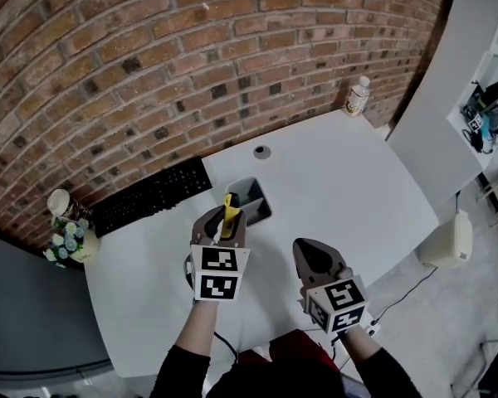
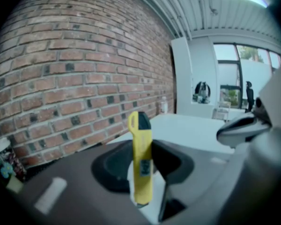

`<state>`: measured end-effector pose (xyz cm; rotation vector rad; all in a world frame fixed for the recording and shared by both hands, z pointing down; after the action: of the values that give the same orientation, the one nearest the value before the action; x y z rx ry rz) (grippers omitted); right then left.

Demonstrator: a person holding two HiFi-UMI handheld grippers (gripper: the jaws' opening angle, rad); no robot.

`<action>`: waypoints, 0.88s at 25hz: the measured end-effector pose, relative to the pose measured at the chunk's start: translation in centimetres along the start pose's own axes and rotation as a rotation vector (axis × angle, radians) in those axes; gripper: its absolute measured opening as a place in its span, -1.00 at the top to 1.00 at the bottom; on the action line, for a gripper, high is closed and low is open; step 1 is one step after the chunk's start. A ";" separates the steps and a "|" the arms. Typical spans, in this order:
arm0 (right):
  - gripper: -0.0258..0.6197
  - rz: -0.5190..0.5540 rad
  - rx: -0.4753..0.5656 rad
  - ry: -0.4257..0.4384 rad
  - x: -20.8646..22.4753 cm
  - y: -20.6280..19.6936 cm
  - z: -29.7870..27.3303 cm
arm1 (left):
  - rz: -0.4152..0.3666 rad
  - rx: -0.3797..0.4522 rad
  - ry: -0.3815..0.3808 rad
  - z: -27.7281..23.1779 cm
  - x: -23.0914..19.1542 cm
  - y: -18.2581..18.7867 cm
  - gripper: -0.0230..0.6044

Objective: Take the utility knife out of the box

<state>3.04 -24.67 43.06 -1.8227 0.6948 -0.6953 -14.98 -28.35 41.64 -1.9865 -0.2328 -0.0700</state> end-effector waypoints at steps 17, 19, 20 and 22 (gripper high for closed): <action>0.90 0.032 0.019 0.005 -4.7 0.0 2.3 | 0.046 -0.017 0.006 5.8 -1.4 -2.8 0.51; 0.90 0.037 0.023 0.003 -5.1 0.0 2.6 | 0.051 -0.021 0.005 6.4 -1.4 -3.3 0.51; 0.90 0.039 0.026 0.003 -5.3 0.0 2.7 | 0.053 -0.023 0.005 6.7 -1.4 -3.6 0.51; 0.90 0.043 0.031 0.001 -5.7 -0.1 2.9 | 0.054 -0.029 0.005 7.3 -1.3 -4.2 0.51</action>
<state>1.40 -18.72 41.49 -1.7748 0.7181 -0.6755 -17.51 -20.23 42.18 -2.0196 -0.1750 -0.0440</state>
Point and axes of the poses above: the fingertips, and each gripper's own axes: z backward along the fingers, x to its right, y out of its top, the point moved 6 cm from there along z, backward along the fingers, and after that the axes turned 7 degrees about y, right-handed, at the moved point
